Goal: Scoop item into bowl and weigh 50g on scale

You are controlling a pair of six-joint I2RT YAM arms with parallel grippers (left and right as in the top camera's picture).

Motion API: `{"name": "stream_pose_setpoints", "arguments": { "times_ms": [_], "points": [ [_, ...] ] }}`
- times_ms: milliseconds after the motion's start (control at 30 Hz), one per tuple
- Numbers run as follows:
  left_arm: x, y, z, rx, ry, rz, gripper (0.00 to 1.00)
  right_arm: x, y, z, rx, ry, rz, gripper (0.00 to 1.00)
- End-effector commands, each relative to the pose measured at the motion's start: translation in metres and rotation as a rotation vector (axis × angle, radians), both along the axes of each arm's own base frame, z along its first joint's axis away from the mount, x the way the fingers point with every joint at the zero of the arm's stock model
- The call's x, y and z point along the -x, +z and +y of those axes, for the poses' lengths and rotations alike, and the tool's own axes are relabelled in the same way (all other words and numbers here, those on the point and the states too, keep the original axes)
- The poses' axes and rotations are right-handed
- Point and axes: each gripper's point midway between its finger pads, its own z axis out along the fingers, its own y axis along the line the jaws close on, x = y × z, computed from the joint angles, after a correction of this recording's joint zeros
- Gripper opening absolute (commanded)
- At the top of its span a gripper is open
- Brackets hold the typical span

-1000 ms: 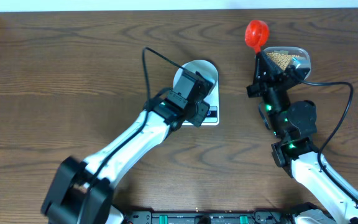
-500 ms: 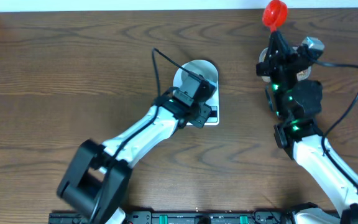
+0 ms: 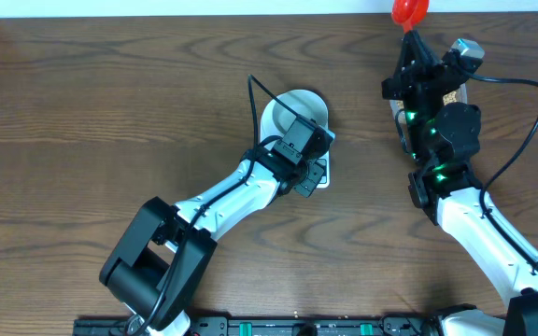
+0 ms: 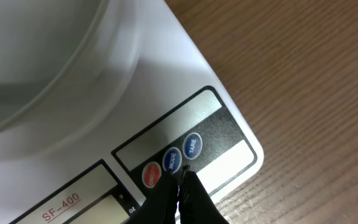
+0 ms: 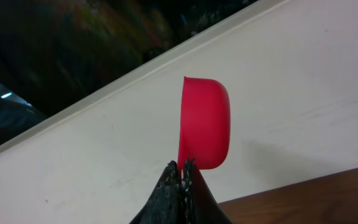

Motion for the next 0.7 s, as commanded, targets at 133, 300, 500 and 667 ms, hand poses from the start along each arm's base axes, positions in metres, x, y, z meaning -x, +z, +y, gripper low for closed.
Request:
{"name": "stream_pose_setpoints", "arguments": {
  "times_ms": [133,300,500,667],
  "points": [
    [-0.007,-0.014,0.004,-0.04,0.004,-0.01,0.07,-0.003,0.007,-0.003,0.01,-0.018,-0.014,0.01],
    [-0.009,-0.014,0.008,-0.05,0.016,-0.018,0.07,-0.003,0.007,-0.003,0.01,-0.018,-0.014,0.01],
    [-0.015,-0.013,0.012,-0.046,0.032,-0.023,0.07,-0.003,0.007,-0.003,0.01,-0.018,-0.014,0.01],
    [-0.015,-0.013,0.012,-0.046,0.032,-0.022,0.07,-0.003,0.007,-0.003,0.01,-0.018,-0.014,0.01]
  ]
}}
